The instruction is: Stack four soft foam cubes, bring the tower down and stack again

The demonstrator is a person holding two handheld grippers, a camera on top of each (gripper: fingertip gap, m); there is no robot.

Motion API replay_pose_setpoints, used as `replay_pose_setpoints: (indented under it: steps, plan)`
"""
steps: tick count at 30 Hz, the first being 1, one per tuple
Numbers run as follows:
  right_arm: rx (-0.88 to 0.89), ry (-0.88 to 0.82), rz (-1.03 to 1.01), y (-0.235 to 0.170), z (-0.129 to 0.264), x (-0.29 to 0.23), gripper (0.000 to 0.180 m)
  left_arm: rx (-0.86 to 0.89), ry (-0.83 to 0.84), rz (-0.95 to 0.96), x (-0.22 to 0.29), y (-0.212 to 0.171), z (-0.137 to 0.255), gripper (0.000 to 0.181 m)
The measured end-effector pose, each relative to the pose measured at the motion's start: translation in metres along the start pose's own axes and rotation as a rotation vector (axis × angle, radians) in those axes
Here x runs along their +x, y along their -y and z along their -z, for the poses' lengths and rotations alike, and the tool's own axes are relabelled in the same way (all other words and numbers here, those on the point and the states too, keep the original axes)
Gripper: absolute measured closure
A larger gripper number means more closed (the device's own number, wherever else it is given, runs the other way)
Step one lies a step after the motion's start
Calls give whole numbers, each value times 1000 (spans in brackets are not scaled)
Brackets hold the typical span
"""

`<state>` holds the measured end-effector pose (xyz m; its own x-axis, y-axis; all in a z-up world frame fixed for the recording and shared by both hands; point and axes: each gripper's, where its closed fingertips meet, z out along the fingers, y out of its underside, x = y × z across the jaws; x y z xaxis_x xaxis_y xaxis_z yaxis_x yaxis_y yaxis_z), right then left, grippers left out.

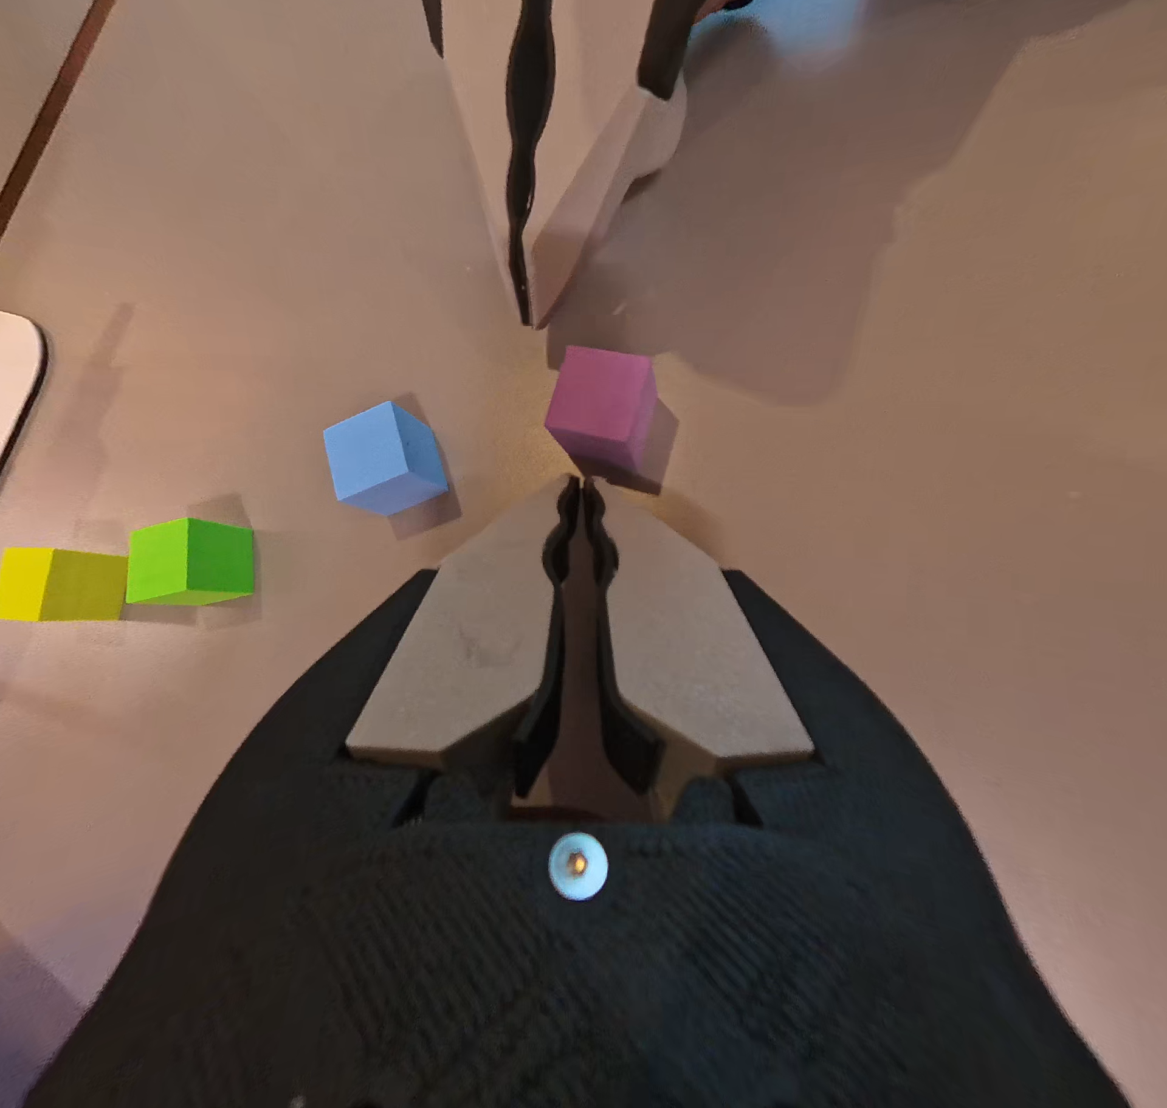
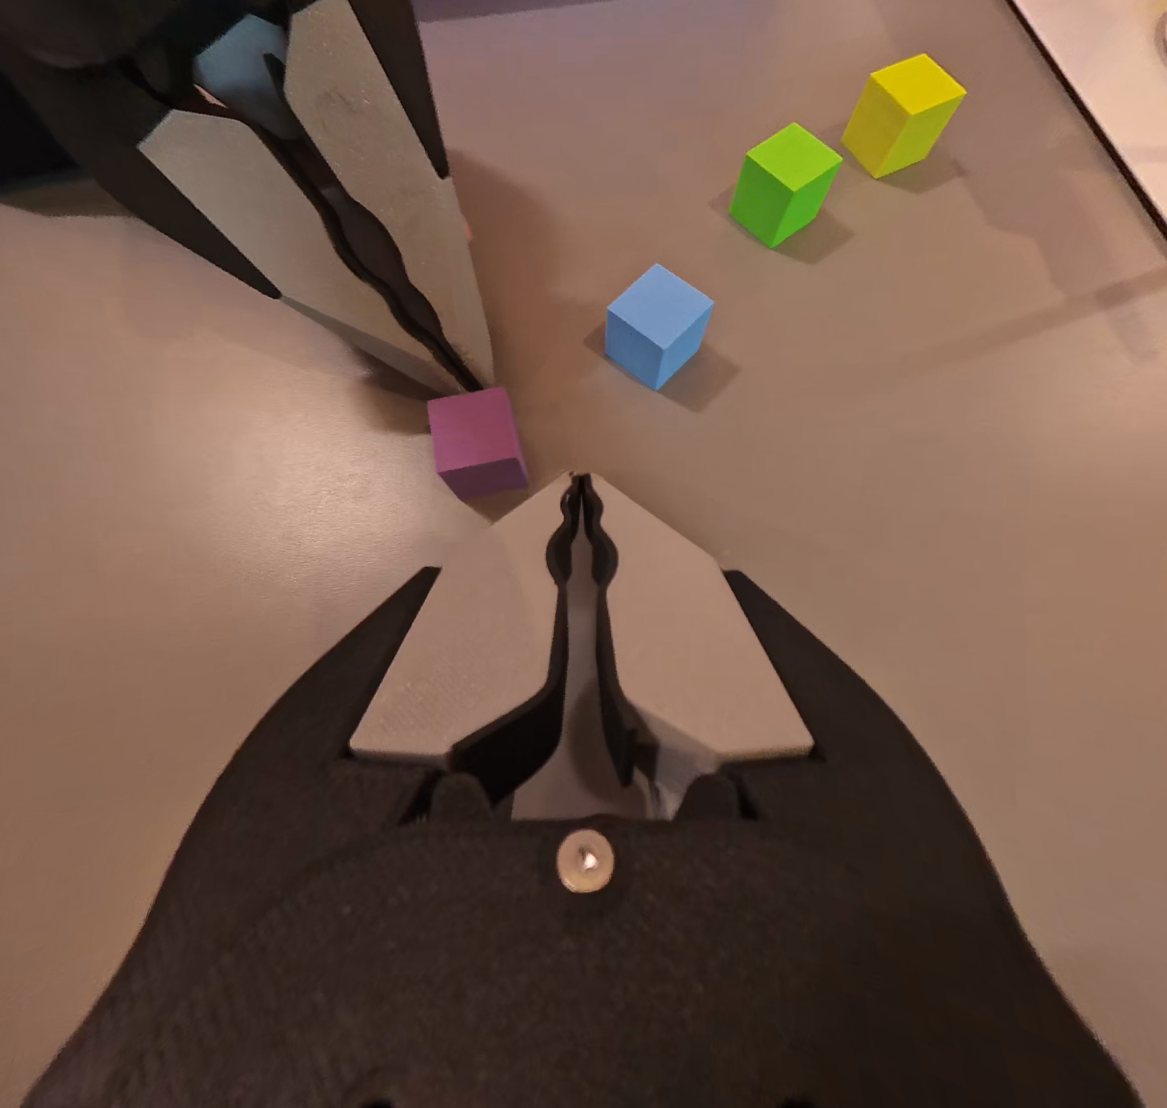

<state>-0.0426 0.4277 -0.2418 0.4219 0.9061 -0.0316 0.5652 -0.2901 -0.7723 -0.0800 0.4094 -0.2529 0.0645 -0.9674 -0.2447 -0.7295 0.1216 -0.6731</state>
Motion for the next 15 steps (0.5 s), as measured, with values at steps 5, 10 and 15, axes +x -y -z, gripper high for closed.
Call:
replay_pose_setpoints:
  steps: [5, 10, 15]
  plan:
    - [2, -161, -35, -2, 4, 28, 180, 31, 152, 158, -43, -4, 12, 171]
    - [-25, -203, -144, -14, 4, 44, 180, 70, 360, 359, -101, -22, 22, 139]
    - [-35, -172, -180, -16, 0, 43, 180, 35, 368, 421, -122, -35, 9, 129]
